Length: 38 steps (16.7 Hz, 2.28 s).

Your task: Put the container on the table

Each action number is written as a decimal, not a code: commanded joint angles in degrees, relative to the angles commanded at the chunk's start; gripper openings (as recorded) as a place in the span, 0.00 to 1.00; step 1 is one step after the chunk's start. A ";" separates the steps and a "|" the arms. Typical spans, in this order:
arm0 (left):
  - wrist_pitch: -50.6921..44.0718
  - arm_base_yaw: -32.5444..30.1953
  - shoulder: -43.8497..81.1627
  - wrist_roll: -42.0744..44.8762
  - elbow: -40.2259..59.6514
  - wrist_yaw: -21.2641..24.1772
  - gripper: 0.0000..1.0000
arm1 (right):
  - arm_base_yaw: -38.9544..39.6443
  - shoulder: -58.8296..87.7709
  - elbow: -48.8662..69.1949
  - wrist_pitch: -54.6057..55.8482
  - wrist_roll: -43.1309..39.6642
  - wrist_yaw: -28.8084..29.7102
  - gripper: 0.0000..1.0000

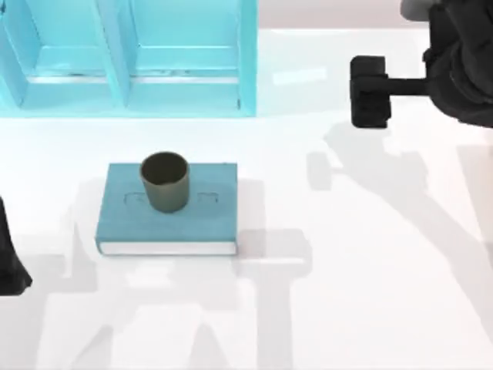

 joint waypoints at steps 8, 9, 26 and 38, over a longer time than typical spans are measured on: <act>0.00 0.00 0.00 0.00 0.00 0.00 1.00 | 14.50 39.58 48.53 -23.66 15.14 4.72 1.00; 0.00 0.00 0.00 0.00 0.00 0.00 1.00 | 15.93 43.37 53.97 -25.81 16.80 5.23 1.00; 0.00 0.00 0.00 0.00 0.00 0.00 1.00 | 22.83 62.38 83.89 -35.57 25.55 8.20 1.00; 0.00 0.00 0.00 0.00 0.00 0.00 1.00 | 19.71 86.29 112.09 -38.83 22.28 7.81 1.00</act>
